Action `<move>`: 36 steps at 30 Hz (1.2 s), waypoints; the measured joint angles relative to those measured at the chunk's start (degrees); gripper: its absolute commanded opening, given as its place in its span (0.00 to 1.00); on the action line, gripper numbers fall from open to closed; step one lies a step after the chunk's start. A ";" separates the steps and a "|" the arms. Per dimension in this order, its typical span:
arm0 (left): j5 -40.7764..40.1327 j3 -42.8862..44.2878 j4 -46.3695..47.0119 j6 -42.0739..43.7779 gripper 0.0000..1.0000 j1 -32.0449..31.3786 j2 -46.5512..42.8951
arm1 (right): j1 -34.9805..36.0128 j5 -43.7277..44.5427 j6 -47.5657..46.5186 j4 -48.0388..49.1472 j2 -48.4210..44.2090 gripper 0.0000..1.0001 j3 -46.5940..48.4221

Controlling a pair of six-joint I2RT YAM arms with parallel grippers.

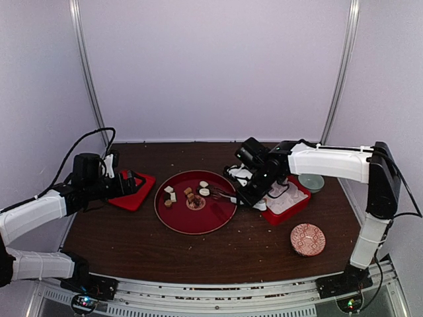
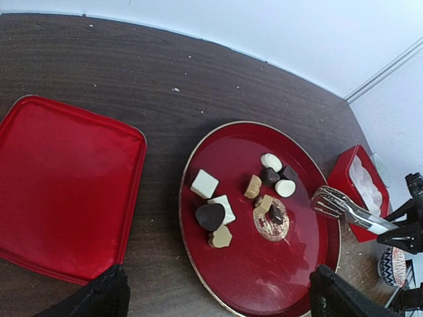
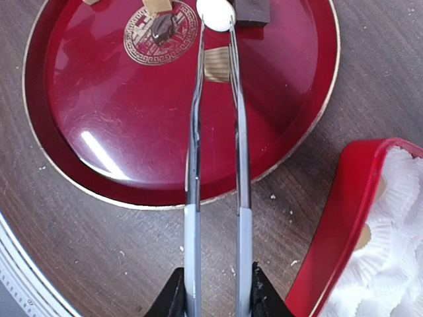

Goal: Pack the chocolate

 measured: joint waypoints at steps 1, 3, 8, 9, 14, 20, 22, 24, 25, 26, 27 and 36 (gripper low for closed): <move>0.00 0.00 0.00 0.00 0.97 0.00 0.00 | -0.02 -0.02 0.15 0.02 -0.96 0.19 -0.55; 0.02 0.00 0.00 0.00 0.97 0.00 0.00 | -0.15 -0.15 0.48 0.66 -3.45 0.19 -2.38; 0.02 0.00 -0.02 0.00 0.97 0.00 -0.02 | -0.90 -0.35 1.62 1.20 -11.02 0.19 -8.24; 0.02 0.00 -0.02 0.00 0.97 0.00 -0.04 | -1.29 -0.35 1.97 1.31 -13.11 0.19 -9.92; 0.04 0.00 -0.02 0.00 0.97 0.00 -0.09 | -5.22 -0.20 4.37 -0.13 -24.90 0.18 -17.90; 0.07 0.00 0.02 -0.02 0.97 0.00 -0.07 | -11.45 1.31 8.07 -4.42 -38.10 0.18 -23.50; 0.07 0.00 0.04 -0.02 0.97 0.00 -0.04 | -12.02 1.53 9.33 -6.32 -41.46 0.17 -24.70; 0.09 0.00 0.24 -0.04 0.97 0.00 0.04 | -12.02 1.62 10.25 -7.76 -43.10 0.17 -25.44; 0.09 0.00 0.33 -0.02 0.97 0.00 0.07 | -12.02 1.66 10.64 -8.28 -43.54 0.17 -25.83; 0.11 0.00 0.42 -0.04 0.97 0.00 0.11 | -12.04 1.66 10.97 -8.81 -43.87 0.17 -26.29; 0.11 0.00 0.48 -0.07 0.97 0.00 0.15 | -12.04 1.66 11.32 -9.27 -44.06 0.17 -26.99; 0.33 0.00 1.51 -0.52 0.97 0.00 0.81 | -12.04 1.70 13.73 -12.83 -44.74 0.19 -30.62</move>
